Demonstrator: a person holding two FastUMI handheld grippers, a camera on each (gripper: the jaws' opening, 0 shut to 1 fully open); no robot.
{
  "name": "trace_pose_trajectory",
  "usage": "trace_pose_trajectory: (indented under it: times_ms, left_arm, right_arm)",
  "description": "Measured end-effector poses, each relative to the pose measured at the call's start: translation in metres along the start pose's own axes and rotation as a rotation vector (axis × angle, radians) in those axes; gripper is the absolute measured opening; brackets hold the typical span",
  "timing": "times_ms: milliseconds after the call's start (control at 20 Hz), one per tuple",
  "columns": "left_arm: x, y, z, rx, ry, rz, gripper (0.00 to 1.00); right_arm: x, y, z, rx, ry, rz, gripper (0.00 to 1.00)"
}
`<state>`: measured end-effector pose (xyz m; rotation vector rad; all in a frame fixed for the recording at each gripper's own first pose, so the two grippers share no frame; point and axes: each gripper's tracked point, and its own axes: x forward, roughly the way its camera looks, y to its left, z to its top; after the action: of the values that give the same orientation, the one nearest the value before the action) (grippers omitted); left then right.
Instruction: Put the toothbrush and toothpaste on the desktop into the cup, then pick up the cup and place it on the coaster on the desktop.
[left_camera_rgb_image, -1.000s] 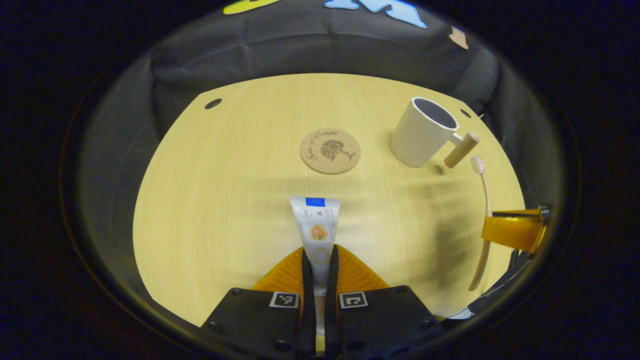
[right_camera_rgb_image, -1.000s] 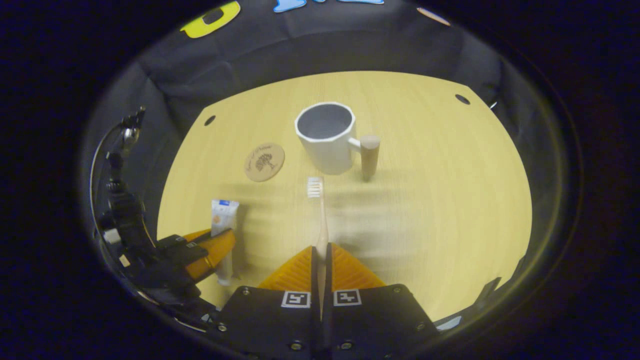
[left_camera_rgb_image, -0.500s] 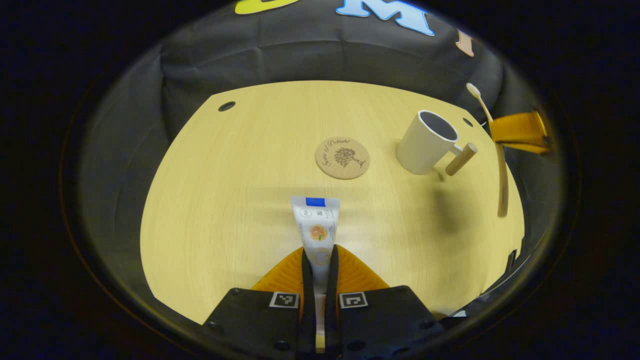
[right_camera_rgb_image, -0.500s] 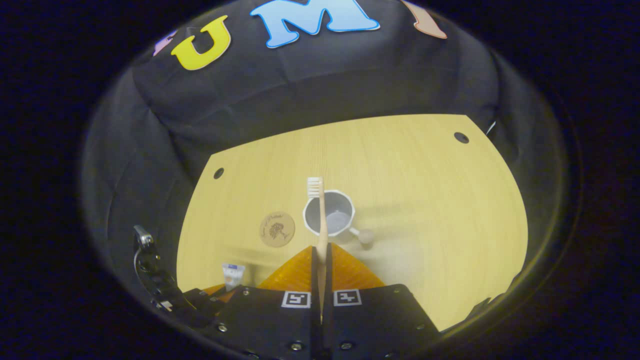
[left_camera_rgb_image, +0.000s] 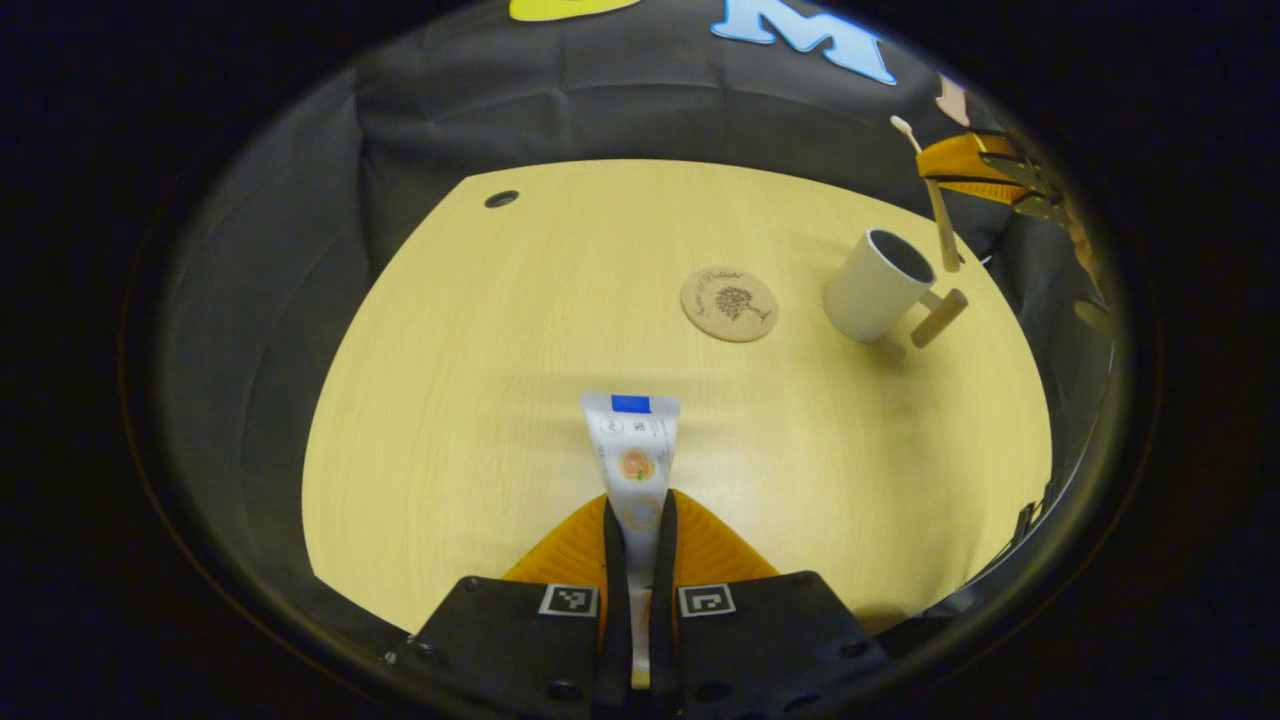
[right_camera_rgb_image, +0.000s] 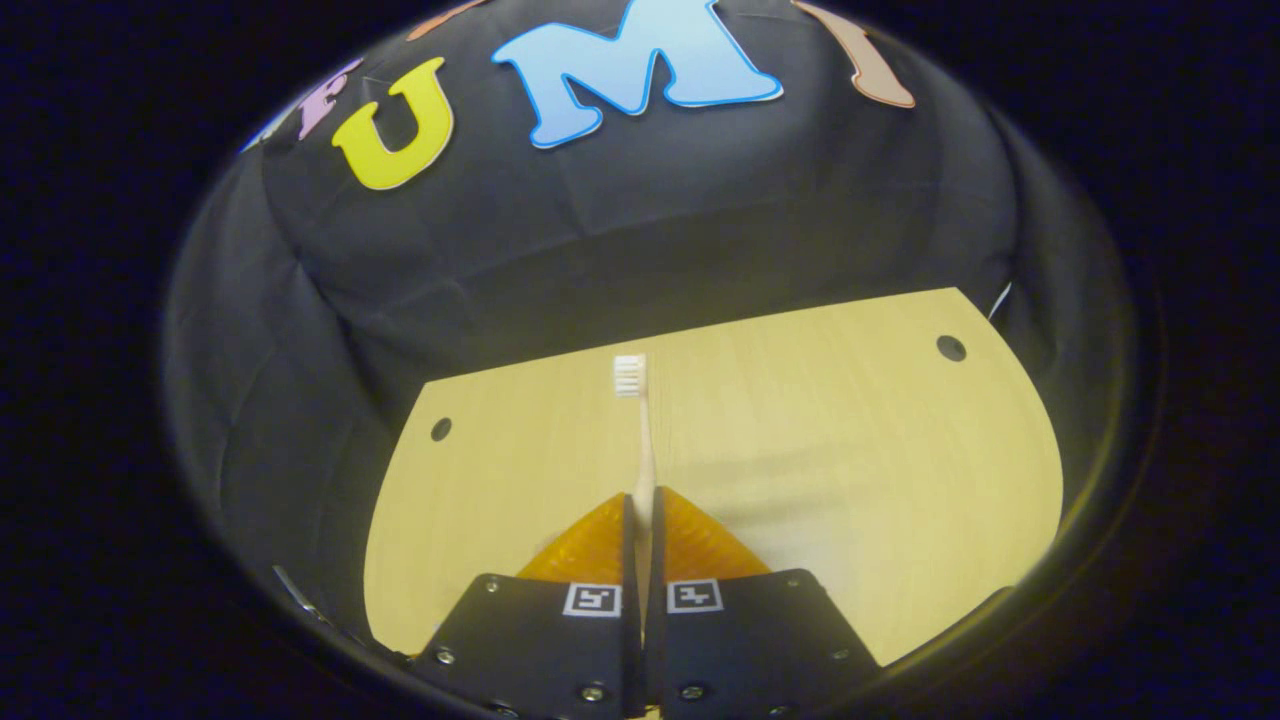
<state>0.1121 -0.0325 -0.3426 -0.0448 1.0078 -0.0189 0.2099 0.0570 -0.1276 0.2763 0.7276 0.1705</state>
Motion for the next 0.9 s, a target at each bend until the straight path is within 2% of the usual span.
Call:
trace_pose_trajectory:
  times_ms: [400,800,900]
  left_arm:
    - [-0.018,0.04,-0.024,-0.092,0.016,0.073,0.15]
    - [-0.023,0.047,-0.03,-0.108,0.016,0.086,0.15]
    - [-0.025,0.044,-0.025,-0.097,0.012,0.076,0.15]
  right_arm:
    - [0.044,-0.014,-0.005,-0.064,-0.075,-0.057,0.02]
    - [0.045,-0.021,-0.04,-0.058,-0.106,-0.075,0.03]
    - [0.042,-0.018,-0.047,-0.049,-0.103,-0.057,0.04]
